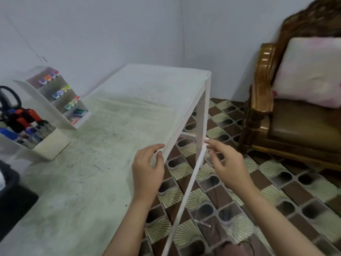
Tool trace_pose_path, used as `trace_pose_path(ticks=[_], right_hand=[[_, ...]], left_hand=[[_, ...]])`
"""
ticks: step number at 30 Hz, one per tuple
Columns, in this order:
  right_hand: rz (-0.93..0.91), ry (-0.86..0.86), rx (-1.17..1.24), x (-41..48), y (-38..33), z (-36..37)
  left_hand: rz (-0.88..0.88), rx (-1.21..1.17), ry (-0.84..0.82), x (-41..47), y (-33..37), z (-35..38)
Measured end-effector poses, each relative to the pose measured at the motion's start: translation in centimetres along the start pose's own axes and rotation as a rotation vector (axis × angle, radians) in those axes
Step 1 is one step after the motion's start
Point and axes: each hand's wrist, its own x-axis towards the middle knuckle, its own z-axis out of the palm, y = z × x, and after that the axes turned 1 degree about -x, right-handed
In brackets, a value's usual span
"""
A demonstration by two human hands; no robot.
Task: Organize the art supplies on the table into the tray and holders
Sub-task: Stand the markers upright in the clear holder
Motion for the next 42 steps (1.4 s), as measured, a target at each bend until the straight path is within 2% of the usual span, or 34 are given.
trace_pose_path(ticks=[3,9,14,22,28,35,38,42], right_hand=[[0.041,0.023,-0.047,-2.3,0.5,-1.6],[0.085,0.055,-0.071,-5.7,1.6,-3.9],[0.093,0.034,-0.108,-8.6,3.8,-4.6],[0.147,-0.003,-0.157,-12.8,11.8,-1.9],[0.205,0.016,-0.157,-15.3,22.2,5.1],[0.164,0.033,-0.241,-19.2,40.5,18.2],[0.126,-0.038,-0.314,-21.4,48.5,24.6],[0.116,-0.192,-0.397,-24.1,57.6,32.7]], left_hand=[[0.123,-0.009,-0.039,-1.3,1.2,0.8],[0.257,-0.047,-0.122,-4.6,2.6,2.7],[0.213,-0.069,-0.189,-8.3,2.6,4.5],[-0.017,-0.084,-0.376,-14.3,-2.2,11.0],[-0.198,-0.05,-0.518,-18.5,-11.8,19.1],[-0.233,0.064,-0.642,-25.1,-28.7,32.0],[-0.21,0.156,-0.738,-28.2,-36.6,37.6],[-0.17,0.26,-0.778,-30.8,-45.8,43.5]])
